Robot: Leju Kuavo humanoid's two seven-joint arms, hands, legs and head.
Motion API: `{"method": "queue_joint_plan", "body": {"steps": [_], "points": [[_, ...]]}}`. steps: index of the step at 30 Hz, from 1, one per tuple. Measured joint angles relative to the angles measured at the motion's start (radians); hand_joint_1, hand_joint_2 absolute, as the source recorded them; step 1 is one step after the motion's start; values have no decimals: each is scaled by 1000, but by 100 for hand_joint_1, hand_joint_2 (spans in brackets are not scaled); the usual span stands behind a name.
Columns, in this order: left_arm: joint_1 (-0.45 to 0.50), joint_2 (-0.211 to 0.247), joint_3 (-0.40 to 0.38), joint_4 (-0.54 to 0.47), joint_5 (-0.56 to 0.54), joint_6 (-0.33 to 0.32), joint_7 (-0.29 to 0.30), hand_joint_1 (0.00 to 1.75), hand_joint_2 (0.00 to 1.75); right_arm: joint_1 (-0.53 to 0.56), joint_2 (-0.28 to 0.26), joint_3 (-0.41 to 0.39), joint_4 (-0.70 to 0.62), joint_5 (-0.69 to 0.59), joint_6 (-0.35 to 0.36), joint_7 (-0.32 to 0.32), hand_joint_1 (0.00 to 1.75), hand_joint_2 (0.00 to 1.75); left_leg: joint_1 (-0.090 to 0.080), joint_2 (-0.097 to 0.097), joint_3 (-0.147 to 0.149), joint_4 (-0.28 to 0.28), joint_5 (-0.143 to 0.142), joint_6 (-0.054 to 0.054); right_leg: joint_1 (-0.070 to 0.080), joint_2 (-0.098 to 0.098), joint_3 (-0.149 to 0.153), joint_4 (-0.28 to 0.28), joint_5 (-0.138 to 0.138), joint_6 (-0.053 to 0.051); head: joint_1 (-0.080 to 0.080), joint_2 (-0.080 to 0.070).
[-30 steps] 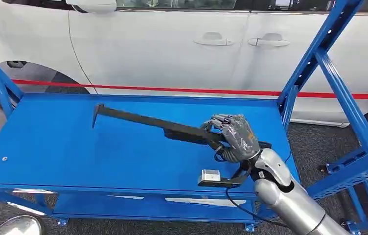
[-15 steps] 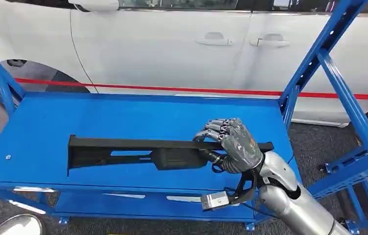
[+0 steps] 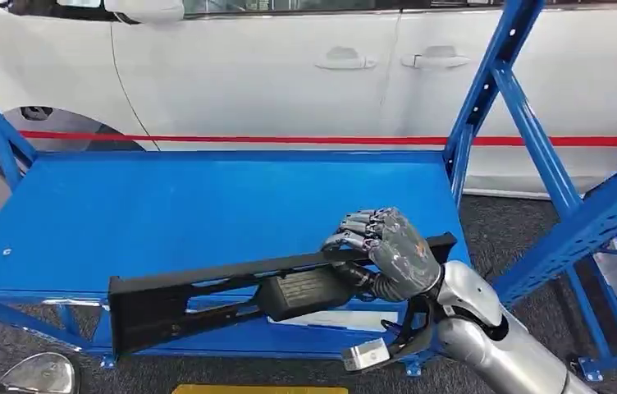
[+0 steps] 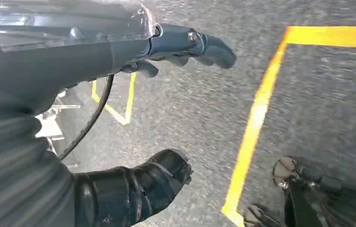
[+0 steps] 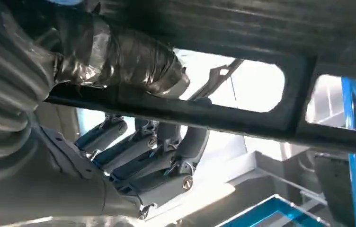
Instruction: Take the parts from the cabinet and place them on the table.
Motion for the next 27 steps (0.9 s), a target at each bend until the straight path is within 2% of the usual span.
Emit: {"method": "queue_joint_plan", "body": {"steps": [1, 2, 3, 4, 5, 6, 7, 8, 9, 11, 12, 13, 14, 15, 16, 17, 18, 19, 20, 21, 22, 23, 25, 26, 27], "points": [[-1, 0, 0, 0, 0, 0, 0, 0, 175, 1, 0, 2, -5, -7, 3, -6, 175, 175, -1, 0, -21, 80, -44, -1, 4, -1, -13, 1, 10, -3, 0, 0], [-1, 0, 0, 0, 0, 0, 0, 0, 175, 1, 0, 5, -8, -13, 5, -10, 175, 175, -2, 0, -29, 140, -60, 0, 9, -1, -28, 2, 20, -4, 0, 0], [-1, 0, 0, 0, 0, 0, 0, 0, 175, 1, 0, 6, -10, -17, 6, -10, 175, 175, -3, 0, -17, 154, -47, 4, 13, -2, -40, 4, 28, -5, 0, 0], [-2, 0, 0, 0, -1, -1, 0, 0, 175, 2, 0, 9, -12, -20, 8, -11, 175, 175, -5, 0, 11, 132, -18, 9, 16, -3, -51, 4, 36, -5, 0, 0], [-2, 0, 0, 0, -4, -1, 0, 0, 175, 1, -1, 11, -16, -25, 17, -17, 175, 175, -9, 0, 68, 64, 24, 19, 21, -3, -64, 5, 46, -5, 0, 0], [-2, 1, 0, 0, -7, -1, -1, 0, 175, 1, -2, 13, -21, -34, 32, -23, 175, 175, -15, 5, 135, -25, 47, 31, 24, -10, -72, 5, 55, -6, 0, 0], [-5, 3, 0, -2, -7, -1, -2, 0, 175, 2, -3, 14, -26, -44, 42, -29, 175, 175, -25, 34, 202, -114, 33, 45, 24, -13, -73, 5, 61, -7, 0, 0], [-9, 5, 0, -3, -8, -2, -2, 0, 175, 3, -3, 14, -32, -53, 49, -32, 175, 175, -34, 58, 243, -191, 11, 51, 32, -15, -75, 7, 66, -1, 0, 0], [-13, 5, 0, -3, -10, -2, -4, 0, 175, 3, -5, 14, -37, -60, 60, -38, 175, 175, -35, 49, 236, -187, 18, 46, 26, -25, -71, 1, 75, 6, 2, 0], [-15, 6, 0, -4, -12, -2, -6, 0, 175, 3, -5, 20, -46, -67, 64, -44, 175, 175, -42, 32, 229, -194, 33, 55, 19, -41, -69, -8, 91, 17, -3, 0], [-14, 6, 0, -4, -15, -2, -6, 0, 175, 3, -6, 21, -51, -69, 64, -44, 175, 175, -37, 28, 222, -208, 50, 61, 22, -45, -70, -11, 100, 24, -2, 0], [-15, 4, 0, -4, -17, -4, -7, 0, 175, 3, -12, 21, -53, -70, 66, -45, 175, 175, -30, 28, 218, -218, 72, 65, 22, -32, -84, 5, 65, 30, -3, 0], [-16, 4, 0, -4, -17, -5, -7, 0, 175, 2, -12, 23, -58, -71, 68, -45, 175, 175, -30, 19, 202, -224, 86, 73, 21, -19, -96, 46, -2, 33, 0, 0], [-14, 4, 0, -4, -18, -5, -6, 0, 175, 2, -14, 23, -59, -71, 70, -44, 175, 175, -31, 15, 186, -223, 102, 77, 21, -15, -111, 116, -71, 37, 0, 0], [-11, 4, 1, -4, -18, -5, -6, 0, 175, 3, -16, 23, -60, -71, 72, -42, 175, 175, -32, 10, 168, -220, 115, 77, 19, -14, -125, 192, -119, 39, 0, 0], [-9, 4, 1, -4, -18, -5, -6, 0, 175, 4, -16, 23, -60, -71, 74, -42, 175, 175, -32, 2, 149, -216, 126, 76, 18, -13, -133, 251, -138, 41, 0, 0], [-9, 4, 1, -4, -18, -5, -6, 0, 175, 4, -16, 23, -60, -71, 74, -42, 175, 175, -31, -6, 130, -210, 137, 75, 18, -13, -128, 281, -125, 43, 0, 0], [-8, 4, 1, -4, -18, -6, -6, 0, 175, 3, -16, 24, -60, -74, 75, -42, 175, 175, -30, -13, 109, -202, 146, 73, 17, -12, -103, 271, -89, 43, 0, 0], [-8, 3, 1, -4, -18, -7, -6, 0, 175, 2, -16, 24, -60, -75, 77, -42, 175, 175, -29, -23, 89, -192, 154, 70, 15, -10, -59, 225, -50, 42, 0, 0], [-8, 2, 2, -4, -18, -8, -6, 0, 175, 0, -16, 24, -59, -77, 78, -40, 175, 175, -28, -31, 72, -183, 161, 66, 13, -1, -2, 153, -27, 40, 0, 0], [-11, 2, 2, -4, -17, -10, -6, 0, 175, -3, -16, 24, -60, -80, 78, -40, 175, 175, -27, -41, 57, -172, 168, 61, 11, 28, 65, 64, -39, 36, 0, 0], [-12, 1, 2, -4, -17, -11, -6, 0, 175, -7, -16, 24, -60, -82, 79, -39, 175, 175, -31, -50, 43, -163, 174, 55, 14, 61, 112, -16, -80, 30, 0, 0], [-10, 1, 2, -4, -16, -11, -1, 0, 175, -9, -16, 23, -60, -87, 79, -39, 175, 175, -27, -64, 42, -166, 194, 42, 18, 47, 103, -20, -73, 26, 0, 0], [-7, 1, 2, -4, -17, -11, 0, 0, 175, -11, -16, 23, -60, -88, 79, -39, 175, 175, -24, -75, 38, -172, 208, 34, 21, 37, 97, -15, -67, 19, -2, 0], [0, 3, 2, -4, -17, -11, 1, 0, 175, -12, -15, 23, -59, -89, 80, -38, 175, 175, -30, -86, 28, -177, 218, 26, 10, 22, 91, -24, -51, 8, 0, 0]]}}
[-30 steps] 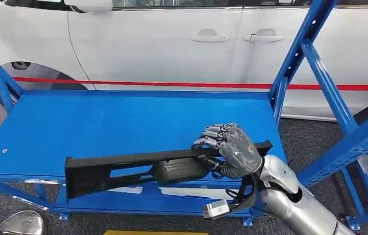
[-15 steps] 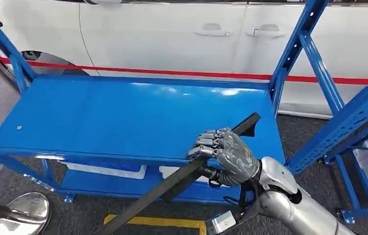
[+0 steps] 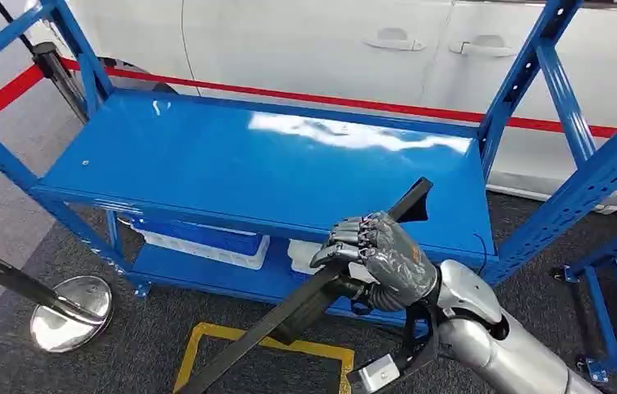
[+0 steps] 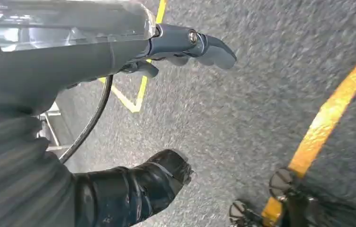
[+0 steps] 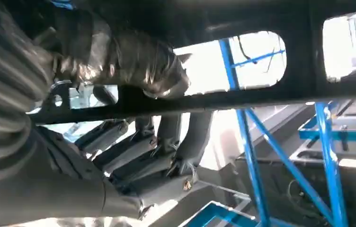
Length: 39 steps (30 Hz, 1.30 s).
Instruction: Take the parts from the cabinet and place them on the table.
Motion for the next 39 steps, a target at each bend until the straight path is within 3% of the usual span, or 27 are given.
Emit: {"method": "queue_joint_plan", "body": {"steps": [1, 2, 4, 5, 6, 7, 9, 10, 11, 12, 15, 16, 17, 18, 20, 21, 22, 24, 25, 26, 30, 31, 32, 33, 36, 37, 39], "points": [[0, -2, 0, 0, 0, 0, 1, 0, 175, -3, 1, 0, 1, -2, 1, 0, 175, 175, 6, 27, -7, 15, -28, 1, -1, -15, -9, -5, 14, -7, -2, 0], [-1, -3, 0, 0, -1, -1, 2, 0, 175, -3, 1, 0, 1, -2, 2, 3, 175, 175, 6, 56, -22, 50, -85, -2, -1, -22, -24, -6, 25, -19, -5, 0], [-2, -4, 0, 0, -2, -1, 5, 0, 175, -2, 1, -1, 3, -2, 7, 9, 175, 175, 19, 78, -57, 187, -208, -16, 0, -44, -54, -4, 48, -22, -5, 0], [-3, -5, 0, 0, -2, -1, 5, 0, 175, -2, 1, -1, 4, -2, 7, 9, 175, 175, 21, 81, -69, 255, -237, -23, 0, -56, -70, -3, 59, -20, -6, 0], [-4, -4, 0, 0, -2, -1, 5, 0, 175, -2, 1, -1, 5, -2, 8, 11, 175, 175, 24, 82, -69, 306, -227, -30, 0, -69, -89, 0, 71, -18, -6, 0], [-4, -4, 1, 0, -1, -1, 6, 0, 175, -1, 1, -1, 5, -2, 10, 16, 175, 175, 27, 82, -52, 316, -188, -35, 0, -82, -107, 3, 82, -15, -6, 0], [-5, -2, 5, 0, 11, -3, 6, 0, 175, -2, 8, -1, 5, 3, 15, 29, 175, 175, 30, 95, 33, 239, -115, -39, -1, -105, -137, 12, 97, -9, -6, 0], [-6, -1, 13, 0, 21, -8, 6, 0, 175, -4, 21, 1, 5, 10, 18, 47, 175, 175, 31, 122, 102, 158, -118, -37, 0, -112, -147, 18, 104, -5, -6, 0], [-7, 1, 18, 0, 26, -17, 4, 0, 175, -7, 41, 3, 5, 16, 19, 65, 175, 175, 25, 163, 178, 57, -168, -37, 4, -119, -154, 25, 106, 1, -7, 0], [-8, 11, 20, -2, 32, -25, -1, 0, 175, -15, 58, 6, 8, 21, 21, 83, 175, 175, 15, 166, 213, -17, -202, -21, 4, -128, -158, 30, 111, 8, -4, 0], [-5, 26, 24, -4, 27, -47, 0, 0, 175, -49, 106, 19, 29, 17, 24, 117, 175, 175, 11, 140, 186, -15, -183, 9, 0, -163, -155, 19, 134, 31, -4, 0], [-3, 29, 24, -4, 21, -53, 4, 0, 175, -62, 115, 21, 36, 14, 24, 125, 175, 175, 17, 131, 183, -23, -165, 17, -5, -144, -161, 27, 129, 40, -4, 0], [-4, 29, 24, -4, 16, -56, 7, 0, 175, -70, 120, 22, 47, 11, 25, 133, 175, 175, 16, 124, 175, -23, -156, 24, -9, -93, -172, 52, 93, 43, -5, 0], [-4, 32, 25, -4, 16, -57, 9, 0, 175, -74, 129, 23, 50, 8, 25, 134, 175, 175, 15, 115, 166, -22, -146, 32, -8, -61, -194, 114, 37, 42, -3, 0], [-4, 34, 26, -4, 10, -57, 12, 0, 175, -75, 130, 26, 59, 3, 26, 136, 175, 175, 11, 94, 142, -19, -128, 39, -7, -37, -245, 272, -51, 41, -3, 0], [-4, 35, 26, -4, 8, -57, 16, 0, 175, -75, 130, 29, 66, 2, 25, 140, 175, 175, 8, 79, 131, -16, -121, 40, -7, -35, -254, 316, -63, 39, -3, 0], [-2, 35, 26, -4, 5, -57, 18, 0, 175, -75, 131, 30, 71, 0, 24, 143, 175, 175, 6, 63, 122, -12, -116, 39, -6, -34, -239, 308, -52, 35, -4, 0], [1, 36, 26, -4, -2, -58, 16, 0, 175, -79, 132, 30, 79, 0, 23, 145, 175, 175, 3, 34, 111, -1, -112, 36, -1, -25, -143, 168, 15, 22, -3, 0], [1, 37, 26, -4, -3, -60, 16, 0, 175, -83, 132, 30, 82, 0, 23, 145, 175, 175, 1, 23, 108, 4, -112, 36, 3, -3, -86, 72, 51, 10, -3, 0], [2, 34, 26, -4, -5, -61, 15, 0, 175, -85, 132, 30, 85, 0, 22, 145, 175, 175, 2, 17, 100, 6, -110, 33, 0, 36, -65, 34, 31, -4, -5, 0], [4, 37, 25, -4, -5, -64, 14, 0, 175, -93, 133, 30, 88, -1, 21, 145, 175, 175, 13, -15, 84, 3, -93, 7, 12, 5, -71, 17, 47, -6, -3, 0], [3, 40, 24, -4, -5, -64, 14, 0, 175, -94, 135, 30, 88, -1, 21, 145, 175, 175, 9, -11, 81, 10, -99, 5, -7, -9, -63, -5, 59, -10, -3, 0], [4, 40, 24, -4, -6, -64, 13, 0, 175, -96, 137, 30, 88, 0, 20, 145, 175, 175, 6, 39, 71, 30, -117, 0, -2, -20, -58, -16, 64, -13, -5, 0], [3, 43, 24, -4, -10, -63, 10, 0, 175, -98, 138, 30, 88, 0, 16, 146, 175, 175, 9, 65, 49, 75, -148, -4, -2, -28, -57, -17, 67, -16, -10, 0], [-1, 47, 19, -4, -21, -58, -2, 0, 175, -91, 138, 30, 90, 4, 11, 159, 175, 175, 19, 79, -49, 281, -232, -23, -1, -64, -64, -13, 67, -16, -10, 0], [-1, 47, 17, -4, -22, -56, -4, 0, 175, -88, 137, 30, 92, 4, 10, 162, 175, 175, 24, 82, -57, 296, -223, -28, -1, -78, -67, -9, 66, -15, -10, 0], [0, 48, 16, -4, -25, -50, -7, 0, 175, -87, 136, 30, 94, 4, 8, 163, 175, 175, 31, 92, 1, 183, -152, -34, -3, -98, -73, 0, 62, -9, -10, 0]]}}
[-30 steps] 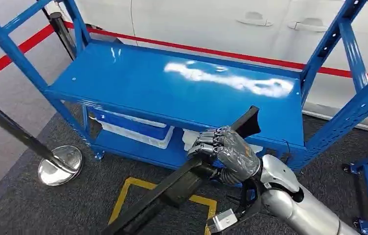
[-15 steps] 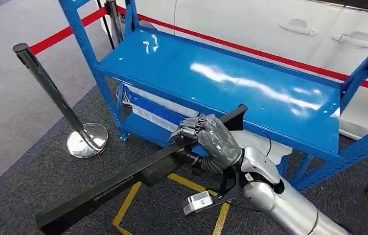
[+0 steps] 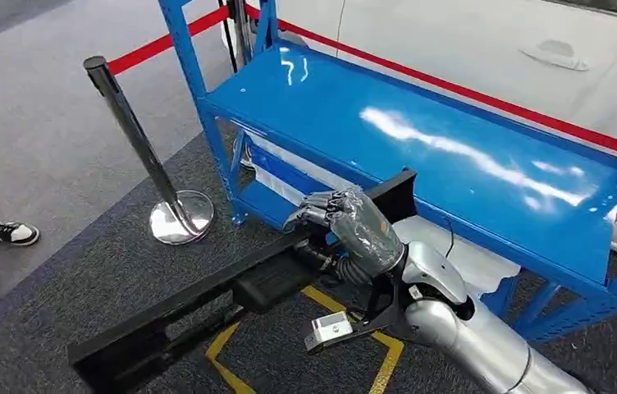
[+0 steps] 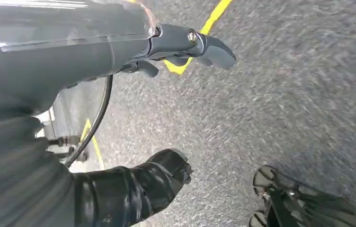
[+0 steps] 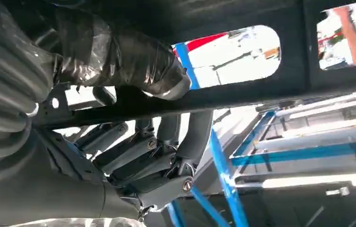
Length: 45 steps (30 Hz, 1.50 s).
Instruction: Take the parts from the cabinet and place them on the table.
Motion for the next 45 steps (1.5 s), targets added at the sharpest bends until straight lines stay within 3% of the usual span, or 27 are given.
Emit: {"method": "queue_joint_plan", "body": {"steps": [1, 2, 3, 7, 9, 10, 12, 14, 16, 17, 18, 19, 22, 23, 25, 26, 27, 29, 30, 32, 33, 34, 38, 39, 41, 43, 45], "points": [[0, 1, -1, 0, -1, 1, -1, 0, 175, 0, -1, 0, 0, 0, -1, 0, 175, 175, 1, 14, 51, -93, 41, 0, -2, -9, 0, 5, -3, 4, 0, 0], [0, 2, -2, 0, -1, 1, -1, 0, 175, 0, -1, 0, 0, 0, -3, 0, 175, 175, -1, 50, 88, -171, 46, 0, 0, -18, 0, 10, -7, 10, 0, 0], [-1, 2, -3, 0, -2, 1, -1, 0, 175, 0, -2, 0, 0, 0, -5, 0, 175, 175, -12, 52, 90, -167, 43, 10, 6, -24, -1, 10, -8, 16, 0, 0], [4, 2, -4, 0, -7, 0, 2, 0, 175, 0, -5, 0, 1, 0, -11, 1, 175, 175, -15, 13, 80, -179, 59, 43, 5, -55, 4, 5, -4, 41, 1, 0], [4, 2, -4, 0, -8, 0, 3, 0, 175, 0, -10, 0, 2, 0, -11, 0, 175, 175, -9, -1, 83, -191, 70, 57, -4, 19, -12, 48, -47, 48, 2, 0], [3, 2, -4, 0, -8, 0, 3, 0, 175, 0, -10, 0, 2, 0, -12, 0, 175, 175, -10, -9, 79, -191, 73, 61, -4, 46, -45, 122, -95, 47, 3, 0], [1, 2, -4, 0, -8, 0, 3, 0, 175, 7, -17, 0, 3, 0, -12, 0, 175, 175, -13, -31, 73, -190, 77, 66, -2, 64, -111, 270, -158, 46, 3, 0], [1, 2, -5, 0, -8, 0, 3, 0, 175, 13, -20, 0, 8, 0, -12, 1, 175, 175, -15, -55, 68, -186, 78, 66, -2, 65, -119, 289, -144, 45, 2, 0], [1, 2, -5, 0, -8, 0, 5, 0, 175, 13, -21, 0, 10, 0, -12, 1, 175, 175, -15, -87, 64, -175, 77, 65, -3, 74, -51, 153, -57, 38, 3, 0], [1, 2, -5, 0, -7, -1, 5, 0, 175, 13, -25, 0, 10, 0, -12, 1, 175, 175, -15, -100, 64, -171, 75, 62, -4, 96, -9, 68, -17, 33, 3, 0], [4, 1, -5, 0, -4, -1, 7, 0, 175, 14, -30, 0, 10, 0, -13, 1, 175, 175, -13, -108, 59, -170, 76, 56, -7, 152, 5, 38, -32, 29, 3, 0], [1, 0, -4, 0, 3, 0, 8, 0, 175, 16, -37, -2, 10, -2, -16, 2, 175, 175, -18, -119, 49, -159, 76, 50, -7, 159, 3, 19, -25, 34, 1, 0], [7, -12, -3, 0, 7, 21, 10, 0, 175, 36, -80, -17, -1, -10, -44, -10, 175, 175, -7, -157, 41, -171, 90, 29, 2, 121, 4, 21, -23, 27, 2, 0], [7, -16, -3, 0, 7, 32, 4, 0, 175, 60, -116, -40, -15, -19, -63, -26, 175, 175, -8, -166, 39, -170, 90, 26, -14, 97, 11, 7, -17, 20, 2, 0], [8, -35, -3, 1, 8, 47, -4, 0, 175, 108, -174, -96, -40, -31, -85, -60, 175, 175, -16, -51, 11, -106, 42, 20, -9, 66, 19, -1, -14, 11, -8, 0], [6, -40, -3, 1, 10, 50, -5, 0, 175, 133, -205, -129, -52, -35, -88, -77, 175, 175, -14, -23, -22, -31, 1, 16, -5, 51, 18, -1, -14, 9, -7, 0], [7, -47, -3, 1, 12, 54, -7, 0, 175, 158, -234, -158, -59, -37, -87, -87, 175, 175, -10, -10, -59, 53, -38, 13, -2, 34, 17, -1, -15, 9, -8, 0], [8, -58, -2, 1, 25, 51, -13, 0, 175, 191, -268, -203, -69, -41, -77, -100, 175, 175, -8, -7, -91, 133, -60, 10, 0, 10, 15, 0, -16, 9, -8, 0], [8, -60, -1, 1, 31, 46, -15, 0, 175, 200, -277, -222, -75, -43, -68, -103, 175, 175, -7, -6, -75, 109, -40, 11, 0, -2, 15, 0, -17, 10, -8, 0], [7, -61, 3, 1, 46, 28, -20, 0, 175, 202, -285, -254, -84, -43, -59, -108, 175, 175, -10, 11, 18, -50, 38, 20, 2, -21, 20, 0, -20, 12, -8, 0], [5, -60, 7, 1, 49, 21, -23, 0, 175, 204, -288, -267, -90, -43, -53, -109, 175, 175, -16, 49, 68, -137, 66, 30, 3, -29, 24, 0, -23, 16, -8, 0], [2, -59, 10, 1, 56, 17, -24, 0, 175, 206, -292, -280, -93, -43, -49, -109, 175, 175, -34, 88, 84, -170, 44, 41, 9, -40, 26, 0, -25, 21, -7, 0], [4, -59, 26, 1, 68, 10, -26, 0, 175, 209, -300, -309, -102, -43, -46, -101, 175, 175, -38, 33, 73, -178, 55, 63, 11, -84, 34, -6, -27, 41, -7, 0], [3, -59, 27, 1, 69, 7, -26, 0, 175, 210, -301, -316, -107, -43, -46, -100, 175, 175, -24, 21, 87, -196, 66, 74, 4, -74, 35, -1, -38, 49, -6, 0], [2, -63, 31, 1, 71, 5, -28, 0, 175, 211, -307, -326, -110, -44, -47, -99, 175, 175, -26, 3, 89, -202, 72, 84, -3, 38, -1, 90, -98, 50, -4, 0], [-1, -63, 31, 1, 71, 0, -34, 0, 175, 224, -315, -333, -110, -44, -47, -96, 175, 175, -27, -24, 87, -201, 73, 86, -3, 65, -76, 241, -162, 53, -4, 0], [-1, -64, 31, 0, 59, 9, -49, 0, 175, 237, -317, -336, -110, -42, -48, -92, 175, 175, -28, -56, 86, -196, 73, 86, -4, 67, -108, 287, -150, 57, -4, 0]]}}
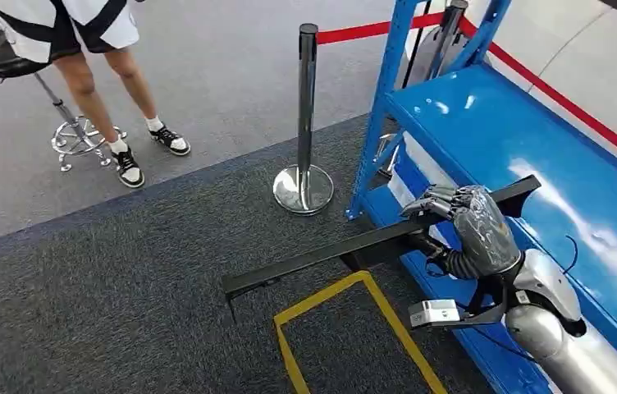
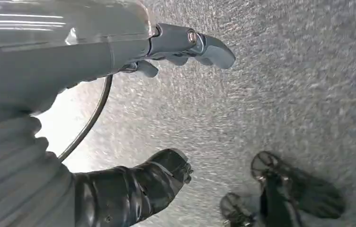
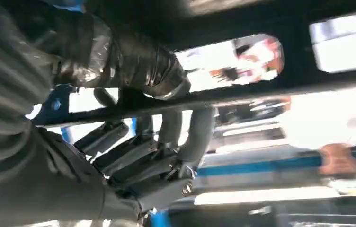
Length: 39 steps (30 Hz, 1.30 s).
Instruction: Take the parts from the cabinet and place them on the table.
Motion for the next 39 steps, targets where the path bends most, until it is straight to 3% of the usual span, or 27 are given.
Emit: {"method": "queue_joint_plan", "body": {"steps": [2, 3, 4, 5, 8, 9, 10, 11, 13, 14, 15, 16, 18, 19, 20, 23, 24, 26, 27, 29, 30, 31, 33, 34, 35, 38, 39], "points": [[0, -2, -3, 0, -19, 22, -32, 0, 175, 9, -1, -12, -3, 3, -2, 4, 175, 175, 3, -31, -1, 13, -6, -4, -5, 6, 52, -125, 90, 3, 0, 0], [0, -4, -7, 0, -26, 28, -43, 0, 175, 14, -3, -22, -6, 4, -3, 6, 175, 175, 4, -45, -2, 23, -11, -8, -11, 26, 89, -208, 135, 5, 0, 0], [2, -3, -9, 0, -27, 33, -48, 0, 175, 19, -4, -31, -8, 6, -5, 7, 175, 175, 6, -56, -9, 29, -15, -14, -20, 81, 105, -240, 123, 6, 0, 0], [-1, -3, -10, 0, -31, 35, -50, 0, 175, 28, -5, -38, -11, 6, -6, 10, 175, 175, 2, -72, -23, 48, -18, -20, -17, 93, 104, -261, 121, 5, 0, 0], [8, -3, -11, 0, -35, 9, -48, 0, 175, 37, -8, -56, -15, 10, -5, 13, 175, 175, 6, -108, -36, 36, -6, -39, -9, 57, 101, -253, 124, -10, -1, 0], [7, -3, -11, 0, -35, -5, -42, 0, 175, 35, -9, -61, -16, 9, -4, 12, 175, 175, 7, -106, -41, 43, -9, -43, -20, 43, 104, -262, 128, -18, -1, 0], [7, -5, -11, 0, -33, -19, -35, 0, 175, 33, -8, -65, -16, 9, -2, 12, 175, 175, 1, -40, -46, 64, -24, -46, -16, 32, 109, -265, 129, -24, -2, 0], [4, -5, -11, 0, -30, -31, -30, 0, 175, 33, -9, -69, -18, 6, -1, 11, 175, 175, 1, 9, -74, 121, -60, -51, -11, 17, 111, -267, 128, -34, -3, 0], [-1, -3, -11, 0, -24, -38, -27, 0, 175, 33, -9, -76, -18, 6, 2, 10, 175, 175, 7, 42, -150, 277, -133, -56, -2, -15, 110, -266, 126, -38, -2, 0], [-1, -3, -11, 0, -24, -41, -26, 0, 175, 33, -9, -77, -18, 6, 3, 10, 175, 175, 8, 46, -176, 330, -148, -57, 0, -29, 110, -265, 125, -40, -3, 0], [-1, -3, -11, 0, -23, -45, -24, 0, 175, 33, -9, -77, -18, 6, 3, 10, 175, 175, 8, 47, -181, 341, -140, -57, 2, -43, 111, -265, 124, -41, -3, 0], [-1, -3, -11, 0, -19, -50, -20, 0, 175, 32, -9, -78, -18, 5, 3, 9, 175, 175, 8, 48, -163, 306, -112, -55, 3, -57, 112, -265, 122, -41, -3, 0], [2, -3, -10, 0, -14, -59, -15, 0, 175, 25, -9, -80, -18, 5, 5, 8, 175, 175, 5, 64, -73, 141, -31, -43, 6, -80, 119, -265, 117, -40, -3, 0], [2, 0, -9, 0, -14, -59, -14, 0, 175, 20, -9, -81, -18, 5, 6, 8, 175, 175, -4, 112, -31, 57, -15, -32, 7, -91, 123, -266, 114, -37, -3, 0], [0, 1, -9, 0, -14, -57, -10, 0, 175, 17, -9, -82, -18, 4, 10, 8, 175, 175, -22, 148, -19, 40, -29, -23, 13, -102, 123, -265, 111, -33, -3, 0], [0, 4, -9, 0, -15, -54, 4, 0, 175, 9, -9, -83, -18, 2, 19, 8, 175, 175, -25, 102, -28, 35, -20, -13, 10, -137, 129, -274, 112, -22, -3, 0], [0, 5, -9, 0, -16, -54, 7, 0, 175, 0, -9, -84, -18, 0, 20, 9, 175, 175, -21, 89, -18, 17, -13, -4, 14, -148, 135, -276, 109, -12, -3, 0], [1, 5, -9, 0, -16, -58, 11, 0, 175, -15, -9, -87, -17, -2, 21, 10, 175, 175, -13, 68, -4, -2, 0, 5, 2, -40, 118, -223, 71, -8, -1, 0], [-1, 5, -9, 0, -16, -61, 13, 0, 175, -19, -13, -90, -16, -3, 22, 10, 175, 175, -13, 61, -5, -2, 2, 10, 1, -13, 83, -155, 35, -7, 0, 0], [-2, 5, -9, 0, -16, -63, 17, 0, 175, -21, -16, -90, -12, -6, 29, 12, 175, 175, -13, 33, -5, -1, 1, 11, -2, 1, 3, -5, -19, 1, -1, 0], [-2, 5, -9, 0, -16, -64, 19, 0, 175, -21, -16, -89, -9, -8, 32, 13, 175, 175, -13, 18, -6, 2, 1, 11, -4, 1, -19, 26, -14, 5, -1, 0], [-2, 5, -9, 0, -16, -66, 21, 0, 175, -24, -17, -90, -7, -10, 35, 13, 175, 175, -11, 3, -6, 6, 0, 9, -7, 1, -14, 4, 18, 9, -1, 0], [-3, 5, -9, 0, -17, -66, 23, 0, 175, -35, -17, -90, -6, -11, 37, 13, 175, 175, -4, -26, -7, 23, -9, 0, -19, 10, 48, -142, 113, 19, -1, 0], [-2, 5, -8, 0, -17, -66, 23, 0, 175, -39, -17, -90, -6, -12, 37, 13, 175, 175, -2, -37, -10, 36, -16, -7, -27, 35, 82, -219, 146, 24, -1, 0], [-1, 6, -8, 0, -17, -66, 24, 0, 175, -43, -17, -89, -4, -12, 37, 13, 175, 175, -5, -48, -23, 51, -22, -16, -28, 86, 88, -237, 122, 26, 1, 0], [3, 6, -8, 0, -18, -66, 23, 0, 175, -49, -19, -91, -3, -12, 38, 13, 175, 175, 2, -82, -41, 51, -14, -34, -16, 57, 82, -235, 124, 3, -1, 0], [7, 5, -8, 0, -18, -66, 23, 0, 175, -57, -19, -91, -3, -12, 38, 13, 175, 175, 3, -92, -47, 51, -13, -40, -22, 44, 84, -242, 128, -7, 0, 0]]}}
